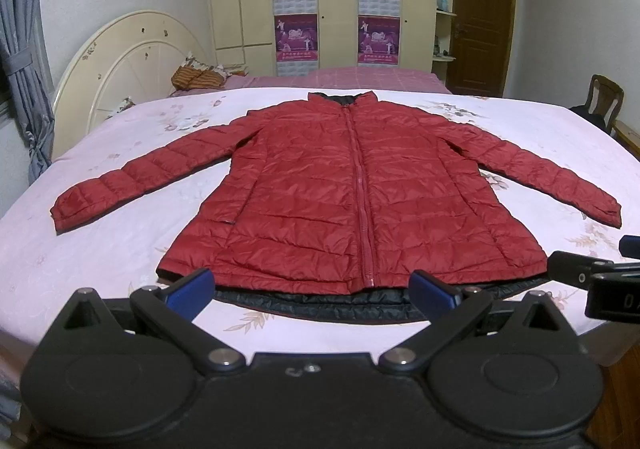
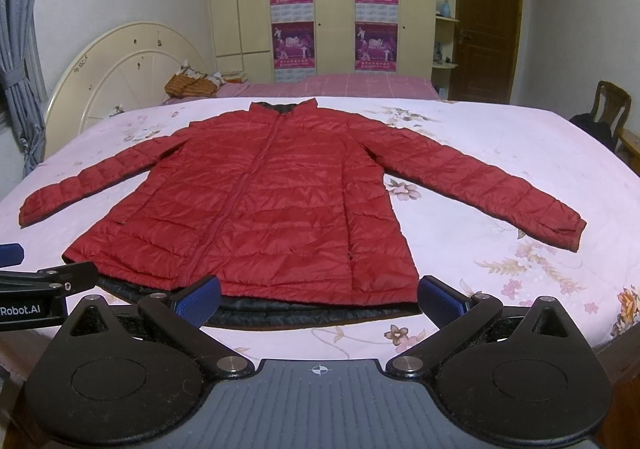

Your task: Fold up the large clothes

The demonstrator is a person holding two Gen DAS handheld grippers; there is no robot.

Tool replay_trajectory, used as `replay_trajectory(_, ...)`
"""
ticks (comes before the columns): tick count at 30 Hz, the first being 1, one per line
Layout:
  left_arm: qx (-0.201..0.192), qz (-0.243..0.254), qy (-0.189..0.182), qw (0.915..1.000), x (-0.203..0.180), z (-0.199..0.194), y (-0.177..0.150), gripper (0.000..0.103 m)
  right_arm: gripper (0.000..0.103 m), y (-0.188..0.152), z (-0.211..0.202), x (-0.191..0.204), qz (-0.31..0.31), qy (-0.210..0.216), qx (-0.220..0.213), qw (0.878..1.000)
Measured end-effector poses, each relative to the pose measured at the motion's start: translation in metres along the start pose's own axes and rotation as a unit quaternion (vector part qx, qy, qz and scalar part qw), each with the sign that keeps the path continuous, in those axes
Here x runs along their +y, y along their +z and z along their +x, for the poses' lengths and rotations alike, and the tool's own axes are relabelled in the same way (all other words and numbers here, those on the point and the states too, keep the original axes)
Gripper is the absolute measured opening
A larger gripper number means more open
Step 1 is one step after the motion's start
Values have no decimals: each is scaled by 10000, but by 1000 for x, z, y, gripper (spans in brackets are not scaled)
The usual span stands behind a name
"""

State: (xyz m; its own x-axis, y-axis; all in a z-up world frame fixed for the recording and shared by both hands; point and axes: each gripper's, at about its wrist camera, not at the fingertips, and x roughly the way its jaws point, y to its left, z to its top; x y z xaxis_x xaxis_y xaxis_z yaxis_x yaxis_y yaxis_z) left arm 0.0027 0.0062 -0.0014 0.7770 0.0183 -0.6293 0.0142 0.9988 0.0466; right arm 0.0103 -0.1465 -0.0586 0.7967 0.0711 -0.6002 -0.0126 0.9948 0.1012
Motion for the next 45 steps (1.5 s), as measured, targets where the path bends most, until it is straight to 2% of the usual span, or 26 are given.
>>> replay_trajectory(45, 36, -20, 13, 10000, 2, 0, -2, 103, 103, 2, -1, -2, 1, -6, -7, 10000)
